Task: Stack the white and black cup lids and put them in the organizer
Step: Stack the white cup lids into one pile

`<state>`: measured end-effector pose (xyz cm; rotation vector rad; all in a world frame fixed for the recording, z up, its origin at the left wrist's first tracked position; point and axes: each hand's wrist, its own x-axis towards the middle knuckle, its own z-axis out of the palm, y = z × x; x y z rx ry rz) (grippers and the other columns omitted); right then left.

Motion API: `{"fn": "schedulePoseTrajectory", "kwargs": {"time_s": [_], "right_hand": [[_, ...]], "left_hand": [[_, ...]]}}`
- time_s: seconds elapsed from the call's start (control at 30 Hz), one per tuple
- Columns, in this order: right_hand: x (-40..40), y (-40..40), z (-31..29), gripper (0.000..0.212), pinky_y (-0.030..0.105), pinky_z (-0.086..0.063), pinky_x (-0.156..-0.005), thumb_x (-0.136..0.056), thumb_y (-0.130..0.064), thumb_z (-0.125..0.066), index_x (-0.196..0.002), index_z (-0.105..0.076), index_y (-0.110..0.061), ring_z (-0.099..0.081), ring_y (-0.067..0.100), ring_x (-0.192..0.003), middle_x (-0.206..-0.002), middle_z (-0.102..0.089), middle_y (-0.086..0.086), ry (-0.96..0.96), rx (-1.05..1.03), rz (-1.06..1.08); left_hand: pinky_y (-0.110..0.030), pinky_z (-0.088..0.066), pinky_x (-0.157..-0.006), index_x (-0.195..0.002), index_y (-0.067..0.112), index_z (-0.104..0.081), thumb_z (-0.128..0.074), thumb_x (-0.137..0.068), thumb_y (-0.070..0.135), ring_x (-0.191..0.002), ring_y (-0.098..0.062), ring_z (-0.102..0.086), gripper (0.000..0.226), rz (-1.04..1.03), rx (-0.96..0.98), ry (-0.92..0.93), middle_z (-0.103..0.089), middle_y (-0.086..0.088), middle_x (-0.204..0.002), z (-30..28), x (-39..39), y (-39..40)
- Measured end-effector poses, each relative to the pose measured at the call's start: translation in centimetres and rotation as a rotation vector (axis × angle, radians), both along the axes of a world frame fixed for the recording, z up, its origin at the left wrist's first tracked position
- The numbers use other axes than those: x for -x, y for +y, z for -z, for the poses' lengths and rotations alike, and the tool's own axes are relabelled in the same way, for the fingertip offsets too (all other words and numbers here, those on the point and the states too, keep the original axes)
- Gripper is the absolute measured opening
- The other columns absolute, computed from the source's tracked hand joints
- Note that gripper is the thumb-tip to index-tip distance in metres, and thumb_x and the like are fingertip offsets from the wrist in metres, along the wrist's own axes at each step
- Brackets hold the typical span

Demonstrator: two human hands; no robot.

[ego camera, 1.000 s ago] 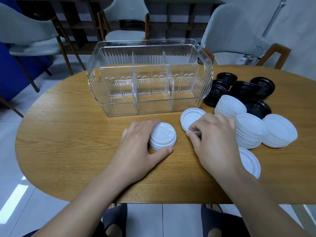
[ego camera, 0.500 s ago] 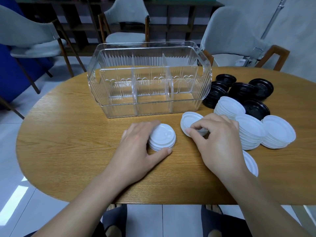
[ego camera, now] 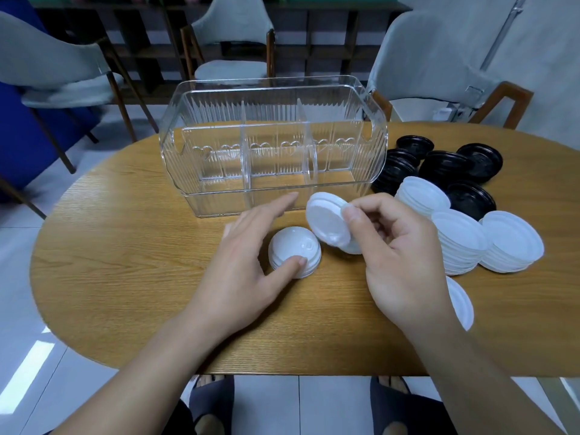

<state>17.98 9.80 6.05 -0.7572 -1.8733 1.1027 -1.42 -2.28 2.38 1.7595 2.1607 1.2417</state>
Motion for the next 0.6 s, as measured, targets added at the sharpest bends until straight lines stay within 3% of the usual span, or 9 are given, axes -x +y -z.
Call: {"fn": "schedulePoseTrajectory", "kwargs": {"time_s": [0.1,0.17,0.27,0.33,0.43,0.6], "right_hand": [[0.32,0.00,-0.05,0.020,0.028,-0.058,-0.081,-0.111,-0.024,-0.063,-0.102,-0.080,-0.017,-0.070,0.014,-0.084,-0.090,-0.078,0.000,0.066,0.205,-0.100],[0.44,-0.01,-0.02,0.025,0.021,-0.054,-0.075,-0.112,-0.024,-0.060,-0.104,-0.080,-0.011,-0.068,0.004,-0.077,-0.082,-0.076,-0.007,0.097,0.332,-0.157],[0.46,-0.10,0.08,0.029,0.013,-0.049,-0.070,-0.113,-0.025,-0.057,-0.104,-0.079,-0.008,-0.061,-0.001,-0.070,-0.072,-0.069,-0.014,0.123,0.387,-0.195],[0.56,-0.27,0.02,0.029,0.013,-0.050,-0.073,-0.114,-0.024,-0.056,-0.109,-0.080,-0.009,-0.066,-0.001,-0.074,-0.079,-0.075,-0.013,0.126,0.382,-0.193],[0.86,-0.55,-0.09,0.023,0.020,-0.057,-0.085,-0.109,-0.026,-0.065,-0.127,-0.078,-0.019,-0.075,0.007,-0.096,-0.108,-0.081,-0.006,0.097,0.321,-0.159],[0.77,-0.76,0.78,0.067,0.022,-0.048,-0.104,-0.085,-0.037,-0.092,-0.146,-0.065,-0.033,-0.062,0.010,-0.130,-0.136,-0.065,-0.019,-0.158,-0.110,-0.098]], "left_hand": [[-0.035,-0.047,-0.115,-0.163,0.029,-0.053,-0.078,-0.105,0.026,-0.134,-0.015,-0.066,0.063,0.067,-0.082,-0.159,-0.071,0.014,-0.141,-0.03,-0.44,-0.04],[-0.033,-0.052,-0.103,-0.153,0.027,-0.065,-0.070,-0.111,0.025,-0.111,-0.016,-0.070,0.043,0.095,-0.114,-0.292,-0.076,0.010,-0.118,0.04,-0.59,-0.04],[-0.038,-0.054,-0.081,-0.137,0.026,-0.076,-0.070,-0.109,0.026,-0.082,-0.021,-0.063,0.028,0.097,-0.136,-0.492,-0.072,-0.003,-0.091,-0.07,-0.61,0.14],[-0.033,-0.049,-0.071,-0.124,0.021,-0.080,-0.073,-0.106,0.025,-0.073,-0.019,-0.057,0.020,0.124,-0.132,-0.605,-0.070,-0.015,-0.083,-0.44,-0.69,0.23],[-0.038,-0.047,-0.074,-0.112,0.014,-0.079,-0.076,-0.103,0.025,-0.074,-0.022,-0.058,0.015,0.108,-0.150,-0.735,-0.072,-0.024,-0.081,-0.69,-0.82,0.30],[-0.036,-0.049,-0.076,-0.106,0.005,-0.075,-0.081,-0.097,0.030,-0.071,-0.018,-0.060,0.028,-0.011,-0.198,-0.878,-0.071,-0.009,-0.070,-0.34,-0.87,0.39]]}}
